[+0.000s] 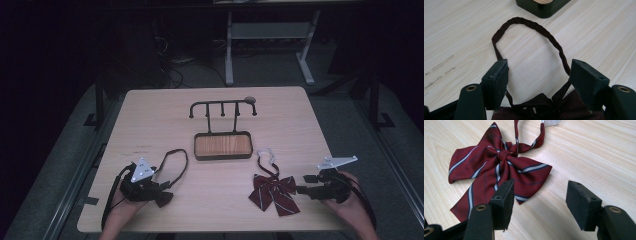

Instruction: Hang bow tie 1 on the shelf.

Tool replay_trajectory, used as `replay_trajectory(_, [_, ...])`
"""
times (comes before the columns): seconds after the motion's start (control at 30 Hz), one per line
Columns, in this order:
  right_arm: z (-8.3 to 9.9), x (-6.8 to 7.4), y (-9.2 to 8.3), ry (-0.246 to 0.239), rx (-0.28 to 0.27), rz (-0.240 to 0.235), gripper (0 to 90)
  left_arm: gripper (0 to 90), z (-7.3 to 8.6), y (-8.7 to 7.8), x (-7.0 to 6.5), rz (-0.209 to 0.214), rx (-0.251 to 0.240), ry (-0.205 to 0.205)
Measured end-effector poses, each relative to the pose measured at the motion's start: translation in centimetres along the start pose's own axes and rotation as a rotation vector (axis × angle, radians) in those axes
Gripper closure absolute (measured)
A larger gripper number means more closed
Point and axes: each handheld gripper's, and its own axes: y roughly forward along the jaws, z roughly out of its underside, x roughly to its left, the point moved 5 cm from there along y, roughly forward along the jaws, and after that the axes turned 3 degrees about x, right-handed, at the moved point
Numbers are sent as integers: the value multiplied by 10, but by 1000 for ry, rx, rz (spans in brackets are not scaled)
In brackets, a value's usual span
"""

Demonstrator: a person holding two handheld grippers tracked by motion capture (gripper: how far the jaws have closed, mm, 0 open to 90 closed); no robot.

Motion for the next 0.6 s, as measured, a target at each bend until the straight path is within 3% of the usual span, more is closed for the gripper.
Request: replay_trajectory(0.6, [-17,12,-5,-45,-6,11,399,318,0,-4,2,-15,-12,6])
